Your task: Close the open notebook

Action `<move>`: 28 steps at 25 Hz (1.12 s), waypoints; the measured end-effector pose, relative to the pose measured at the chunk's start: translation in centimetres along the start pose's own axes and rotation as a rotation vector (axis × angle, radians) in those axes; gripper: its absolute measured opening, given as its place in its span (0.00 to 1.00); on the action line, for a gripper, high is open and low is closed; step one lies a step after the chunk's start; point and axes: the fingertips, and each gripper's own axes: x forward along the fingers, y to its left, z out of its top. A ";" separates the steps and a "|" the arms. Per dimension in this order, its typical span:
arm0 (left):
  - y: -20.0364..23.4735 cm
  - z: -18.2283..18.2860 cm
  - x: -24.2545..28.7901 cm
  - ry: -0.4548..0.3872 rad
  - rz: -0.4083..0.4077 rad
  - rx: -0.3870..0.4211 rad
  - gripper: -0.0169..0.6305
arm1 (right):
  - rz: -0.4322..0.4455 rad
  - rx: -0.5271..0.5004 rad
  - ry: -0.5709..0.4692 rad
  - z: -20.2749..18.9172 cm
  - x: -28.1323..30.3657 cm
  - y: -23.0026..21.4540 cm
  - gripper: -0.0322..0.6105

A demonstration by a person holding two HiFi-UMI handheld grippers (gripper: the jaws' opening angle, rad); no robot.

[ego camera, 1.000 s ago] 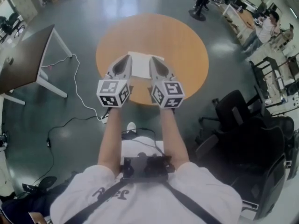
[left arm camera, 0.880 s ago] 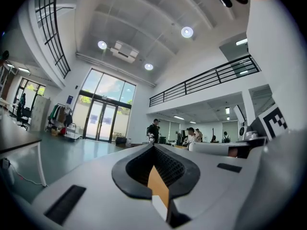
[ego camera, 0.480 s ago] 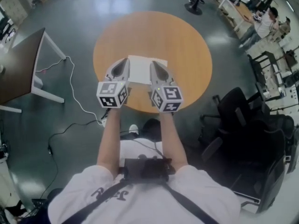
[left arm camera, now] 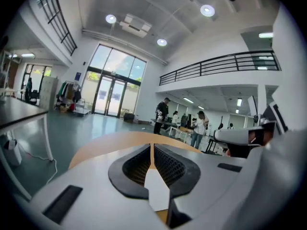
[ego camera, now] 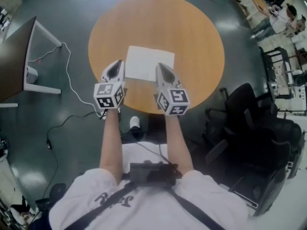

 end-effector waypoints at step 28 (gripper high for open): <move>4.4 -20.8 6.8 0.481 0.134 -0.083 0.46 | 0.034 0.087 0.263 -13.0 4.6 -4.2 0.07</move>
